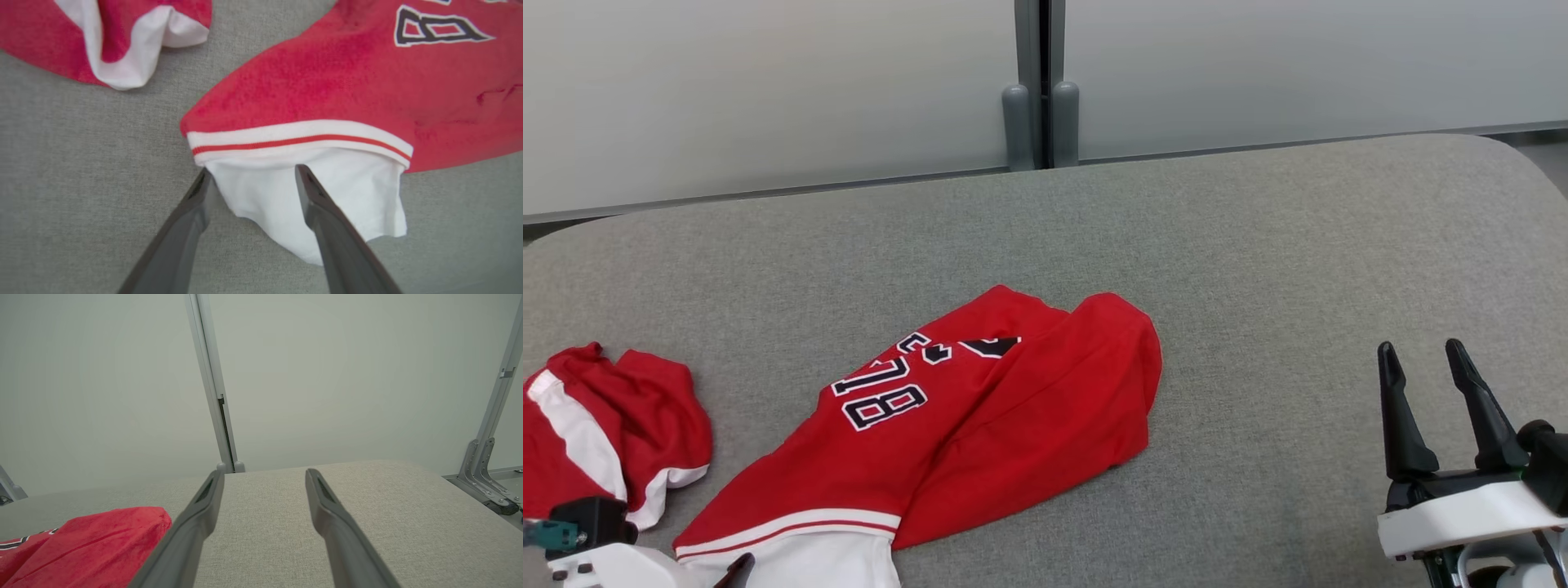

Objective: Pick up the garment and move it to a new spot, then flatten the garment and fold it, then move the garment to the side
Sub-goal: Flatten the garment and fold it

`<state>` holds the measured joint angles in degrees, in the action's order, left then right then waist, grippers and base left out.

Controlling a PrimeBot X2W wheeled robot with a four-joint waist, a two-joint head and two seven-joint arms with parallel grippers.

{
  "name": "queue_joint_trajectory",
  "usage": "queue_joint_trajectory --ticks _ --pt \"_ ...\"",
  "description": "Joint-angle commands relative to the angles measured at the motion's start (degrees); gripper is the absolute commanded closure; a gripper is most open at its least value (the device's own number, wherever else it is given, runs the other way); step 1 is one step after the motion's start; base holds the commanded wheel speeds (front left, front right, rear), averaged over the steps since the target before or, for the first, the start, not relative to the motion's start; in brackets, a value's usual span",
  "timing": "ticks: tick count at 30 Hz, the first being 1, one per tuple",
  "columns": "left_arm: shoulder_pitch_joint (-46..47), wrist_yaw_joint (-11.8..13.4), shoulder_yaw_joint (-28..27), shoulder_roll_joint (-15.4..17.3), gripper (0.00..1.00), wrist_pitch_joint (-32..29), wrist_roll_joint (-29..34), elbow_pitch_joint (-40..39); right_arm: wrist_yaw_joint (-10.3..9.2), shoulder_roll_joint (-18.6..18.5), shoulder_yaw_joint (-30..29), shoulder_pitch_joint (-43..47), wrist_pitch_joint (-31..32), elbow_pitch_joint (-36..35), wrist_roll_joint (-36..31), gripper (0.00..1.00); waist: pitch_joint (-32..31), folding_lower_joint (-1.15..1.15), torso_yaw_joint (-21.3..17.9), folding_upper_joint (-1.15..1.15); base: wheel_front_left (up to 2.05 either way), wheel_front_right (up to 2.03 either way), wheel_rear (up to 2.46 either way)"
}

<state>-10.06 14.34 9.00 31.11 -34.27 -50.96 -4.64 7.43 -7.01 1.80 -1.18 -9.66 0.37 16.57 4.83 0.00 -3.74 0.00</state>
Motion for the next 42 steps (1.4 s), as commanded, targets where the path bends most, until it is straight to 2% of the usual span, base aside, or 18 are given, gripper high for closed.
queue_joint_trajectory --ticks 1,5,8,10,14,16,22,29,35,40,42 --pt "0.46 -0.02 -0.22 0.34 0.0 0.49 0.51 -0.75 0.11 -0.16 -0.04 0.38 0.19 -0.07 -0.56 0.0 -0.82 0.0 0.59 0.0 0.0 0.0 0.0" --pt "-2.65 1.7 -0.93 2.55 0.0 0.41 2.3 -4.9 0.11 -0.35 0.03 0.6 0.74 -0.33 -0.46 0.0 -2.7 0.0 1.29 0.0 0.0 0.0 0.0" --pt "-2.97 3.35 -2.18 3.76 0.0 2.84 5.24 -9.93 0.11 -0.49 -0.13 0.81 0.96 -0.88 -0.55 0.0 -3.5 0.0 2.18 0.0 0.0 0.0 0.0" --pt "-2.5 4.2 -2.49 3.12 0.0 5.07 6.82 -12.75 0.11 -0.53 -0.02 1.08 1.24 -1.1 -0.46 0.0 -4.02 0.0 2.68 0.0 0.0 0.0 0.0" --pt "-1.58 4.3 -1.77 2.76 0.0 8.38 9.88 -15.93 0.11 -0.48 0.65 0.86 1.62 -1.27 -0.26 0.0 -4.72 0.0 3.02 0.0 0.0 0.0 0.0" --pt "-0.26 4.48 -1.2 1.41 0.0 12.5 12.54 -16.64 0.11 -0.66 0.75 0.41 2.0 -1.57 -0.21 0.0 -5.07 0.0 3.21 0.0 0.0 0.0 0.0" --pt "2.92 3.51 1.24 -4.18 0.0 26.13 18.2 -14.1 0.11 -0.68 1.14 0.36 2.46 -2.5 -0.22 0.0 -5.84 0.0 3.62 0.0 0.0 0.0 0.0" --pt "3.66 2.73 5.33 -9.76 0.0 38.32 22.75 -7.07 0.11 0.1 1.86 2.55 2.17 -2.48 -0.06 0.0 -6.15 0.0 3.64 0.0 0.0 0.0 0.0" --pt "4.71 1.75 7.26 -11.51 0.0 43.42 24.48 -1.67 0.11 0.63 2.35 3.25 2.41 -2.63 -0.3 0.0 -6.06 0.0 3.55 0.0 0.0 0.0 0.0" --pt "6.11 0.96 7.92 -11.77 0.0 43.74 24.45 0.45 0.11 0.31 2.83 2.46 3.25 -2.54 -0.34 0.0 -5.95 0.0 3.86 0.0 0.0 0.0 0.0" --pt "6.5 0.81 8.09 -11.76 0.0 43.47 24.27 0.56 0.12 -0.96 5.39 1.9 5.18 -1.87 0.24 0.0 -5.88 0.0 4.17 0.0 0.0 0.0 0.0"
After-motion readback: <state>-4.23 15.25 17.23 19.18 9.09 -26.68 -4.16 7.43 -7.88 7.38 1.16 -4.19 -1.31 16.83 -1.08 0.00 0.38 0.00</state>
